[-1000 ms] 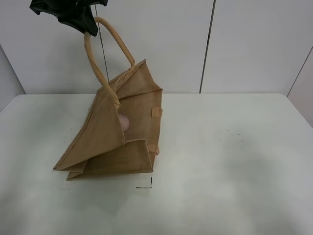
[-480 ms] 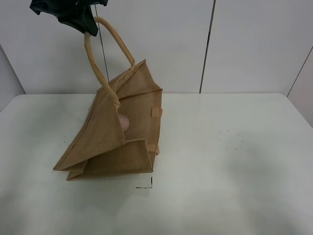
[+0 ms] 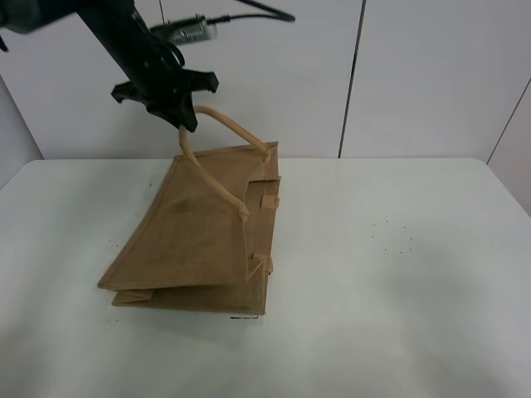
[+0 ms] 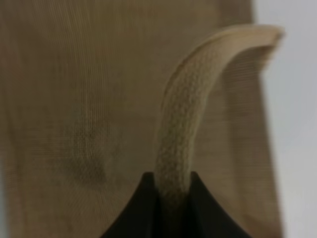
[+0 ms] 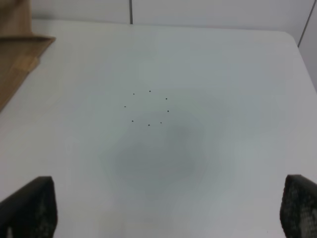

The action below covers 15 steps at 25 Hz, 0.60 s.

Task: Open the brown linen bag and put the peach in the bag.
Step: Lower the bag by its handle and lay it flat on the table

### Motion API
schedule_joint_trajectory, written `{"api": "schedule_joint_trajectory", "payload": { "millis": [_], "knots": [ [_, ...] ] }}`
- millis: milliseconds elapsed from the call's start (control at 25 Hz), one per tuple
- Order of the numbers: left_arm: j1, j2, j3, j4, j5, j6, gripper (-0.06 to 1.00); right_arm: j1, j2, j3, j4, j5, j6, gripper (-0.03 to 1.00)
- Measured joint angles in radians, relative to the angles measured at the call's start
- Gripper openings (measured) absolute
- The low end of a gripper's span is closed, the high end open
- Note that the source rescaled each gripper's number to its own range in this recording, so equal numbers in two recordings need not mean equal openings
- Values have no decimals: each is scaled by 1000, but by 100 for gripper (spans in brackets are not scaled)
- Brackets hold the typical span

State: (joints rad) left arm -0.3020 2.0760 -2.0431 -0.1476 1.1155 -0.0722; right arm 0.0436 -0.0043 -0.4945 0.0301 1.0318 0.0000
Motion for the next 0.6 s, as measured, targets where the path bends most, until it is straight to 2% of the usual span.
{"api": "schedule_joint_trajectory", "payload": {
  "millis": [320,360,400,440,480,520,600],
  "knots": [
    [0,195,4,-65,-32,44,0,0,0,0,0,0,0,100],
    [0,205,4,-65,-35,47,4,0,0,0,0,0,0,100],
    [0,206,4,-65,-39,51,12,0,0,0,0,0,0,100],
    [0,206,4,-65,-45,55,24,0,0,0,0,0,0,100],
    [0,206,4,-67,-47,62,38,0,0,0,0,0,0,100],
    [0,206,4,-69,-48,72,58,0,0,0,0,0,0,100],
    [0,206,4,-67,-50,72,83,0,0,0,0,0,0,100]
  ]
}}
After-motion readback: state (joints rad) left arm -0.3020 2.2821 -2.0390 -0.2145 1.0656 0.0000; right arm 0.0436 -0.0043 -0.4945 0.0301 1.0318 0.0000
